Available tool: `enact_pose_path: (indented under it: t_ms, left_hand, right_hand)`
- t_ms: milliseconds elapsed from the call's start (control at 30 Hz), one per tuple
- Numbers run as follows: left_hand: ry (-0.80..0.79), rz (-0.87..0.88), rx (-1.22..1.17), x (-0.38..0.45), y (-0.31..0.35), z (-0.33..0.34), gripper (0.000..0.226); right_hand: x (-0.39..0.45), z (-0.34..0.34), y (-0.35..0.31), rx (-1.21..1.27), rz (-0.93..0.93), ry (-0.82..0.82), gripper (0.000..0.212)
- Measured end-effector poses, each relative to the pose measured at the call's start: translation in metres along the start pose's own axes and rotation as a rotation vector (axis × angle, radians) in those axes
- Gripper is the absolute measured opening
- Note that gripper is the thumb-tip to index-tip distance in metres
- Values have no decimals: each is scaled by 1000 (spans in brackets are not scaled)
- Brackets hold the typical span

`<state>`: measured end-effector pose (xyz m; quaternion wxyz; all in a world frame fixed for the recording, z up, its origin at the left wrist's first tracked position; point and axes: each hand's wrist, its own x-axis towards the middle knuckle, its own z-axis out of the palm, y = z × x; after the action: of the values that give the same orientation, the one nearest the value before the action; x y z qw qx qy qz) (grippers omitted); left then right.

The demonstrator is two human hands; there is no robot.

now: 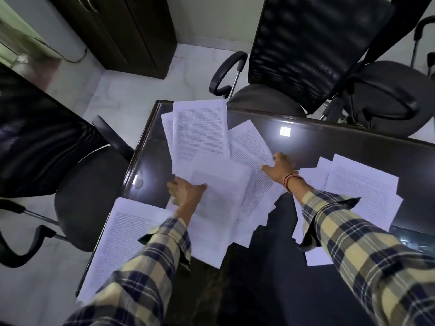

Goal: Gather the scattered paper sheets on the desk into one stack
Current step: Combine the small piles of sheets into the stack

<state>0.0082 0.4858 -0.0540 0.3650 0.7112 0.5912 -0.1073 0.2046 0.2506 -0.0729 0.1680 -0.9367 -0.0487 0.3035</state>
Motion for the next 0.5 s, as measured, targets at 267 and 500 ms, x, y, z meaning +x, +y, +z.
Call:
enact_pose_path:
  t_ms: [267,500]
  left_hand:
    - [-25,32,167,-61,-9,30,97]
    - [-151,154,313,-94,-54,28,119]
  right_hand:
    - [-55,13,18,135,64,-143,51]
    - [-116,29,67,234,193,-249,35]
